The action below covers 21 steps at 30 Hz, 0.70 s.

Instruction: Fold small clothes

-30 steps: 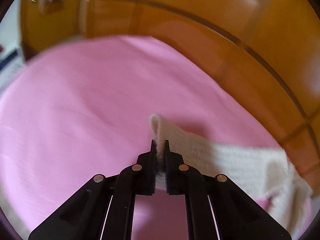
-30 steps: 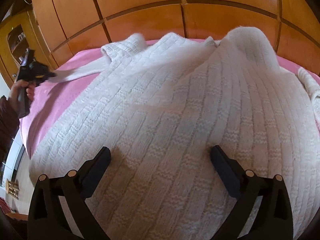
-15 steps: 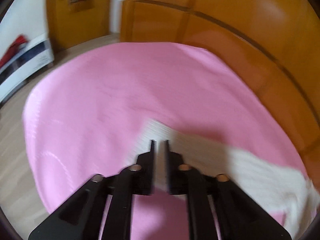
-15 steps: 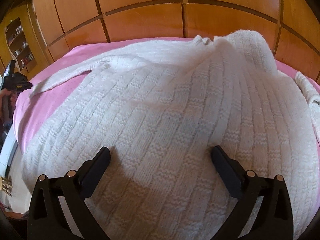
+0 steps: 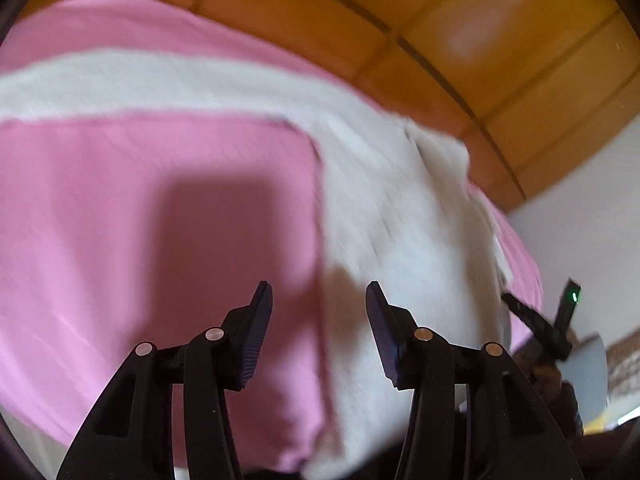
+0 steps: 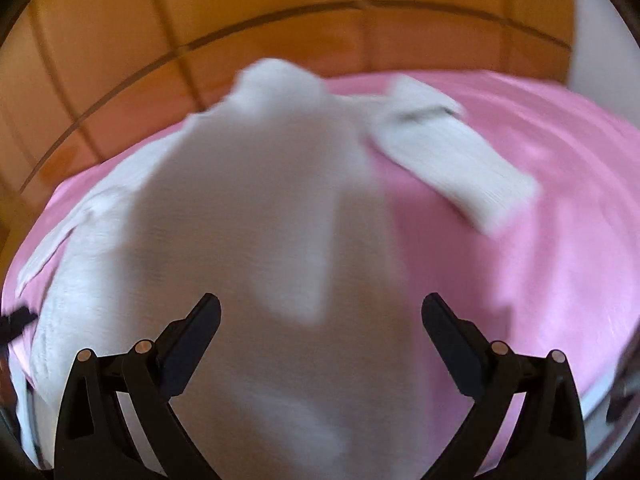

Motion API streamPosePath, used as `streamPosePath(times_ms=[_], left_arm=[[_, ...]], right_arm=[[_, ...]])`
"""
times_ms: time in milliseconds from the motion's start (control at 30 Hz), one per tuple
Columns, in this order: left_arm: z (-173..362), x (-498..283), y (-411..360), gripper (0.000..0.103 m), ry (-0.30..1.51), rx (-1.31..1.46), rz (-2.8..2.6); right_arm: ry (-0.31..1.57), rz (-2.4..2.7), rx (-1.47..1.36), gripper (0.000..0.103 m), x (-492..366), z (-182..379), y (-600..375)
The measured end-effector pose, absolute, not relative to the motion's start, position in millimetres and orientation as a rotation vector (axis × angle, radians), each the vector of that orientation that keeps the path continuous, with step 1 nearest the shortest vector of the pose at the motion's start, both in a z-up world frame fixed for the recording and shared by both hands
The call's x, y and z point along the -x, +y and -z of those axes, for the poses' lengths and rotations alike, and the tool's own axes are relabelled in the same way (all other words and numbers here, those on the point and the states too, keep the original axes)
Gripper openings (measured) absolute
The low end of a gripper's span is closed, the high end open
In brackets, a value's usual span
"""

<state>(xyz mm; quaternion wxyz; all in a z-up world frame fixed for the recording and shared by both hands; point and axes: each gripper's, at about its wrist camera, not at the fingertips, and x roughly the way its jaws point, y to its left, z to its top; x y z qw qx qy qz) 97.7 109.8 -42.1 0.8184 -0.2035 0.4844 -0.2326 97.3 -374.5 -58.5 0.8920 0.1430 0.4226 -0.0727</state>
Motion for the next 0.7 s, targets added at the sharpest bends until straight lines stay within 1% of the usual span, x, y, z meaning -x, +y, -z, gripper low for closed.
streamPosePath(times_ms=[33, 67, 100, 133, 167, 200, 233, 267, 333, 500, 600, 633, 667, 700], left_arm=[[49, -92, 104, 0.048, 1.051, 0.428, 0.514], [54, -89, 98, 0.047, 1.069, 0.426, 0.525], [58, -79, 88, 0.047, 1.081, 0.42, 0.529], [62, -72, 82, 0.043, 1.08, 0.414, 0.527], [63, -73, 80, 0.03, 1.079, 0.412, 0.529], [64, -70, 75, 0.019, 1.083, 0.403, 0.531], [64, -71, 72, 0.016, 1.08, 0.39, 0.522], [65, -80, 66, 0.012, 1.072, 0.371, 0.511], [60, -75, 62, 0.009, 1.053, 0.36, 0.506], [49, -50, 60, 0.007, 1.032, 0.353, 0.499], [55, -44, 53, 0.008, 1.064, 0.317, 0.46], [56, -45, 52, 0.008, 1.068, 0.305, 0.443], [55, -48, 50, 0.012, 1.069, 0.303, 0.439], [51, -50, 50, 0.029, 1.06, 0.301, 0.416]], right_arm=[[0.899, 0.149, -0.328, 0.098, -89, 65, -382], [0.915, 0.135, -0.344, 0.092, -84, 69, -384], [0.928, 0.121, -0.343, 0.089, -79, 73, -381], [0.926, 0.119, -0.32, 0.083, -75, 73, -377], [0.92, 0.111, -0.286, 0.07, -71, 72, -371], [0.918, 0.103, -0.273, 0.065, -70, 72, -367], [0.914, 0.093, -0.254, 0.052, -69, 70, -361], [0.914, 0.079, -0.241, 0.035, -71, 69, -354], [0.918, 0.044, -0.237, 0.014, -73, 65, -350], [0.889, 0.014, -0.281, 0.011, -65, 46, -361], [0.935, 0.043, -0.27, 0.011, -59, 58, -370], [0.949, 0.044, -0.276, 0.013, -63, 63, -372], [0.943, 0.042, -0.289, 0.022, -63, 64, -375], [0.935, 0.048, -0.299, 0.031, -63, 63, -378]])
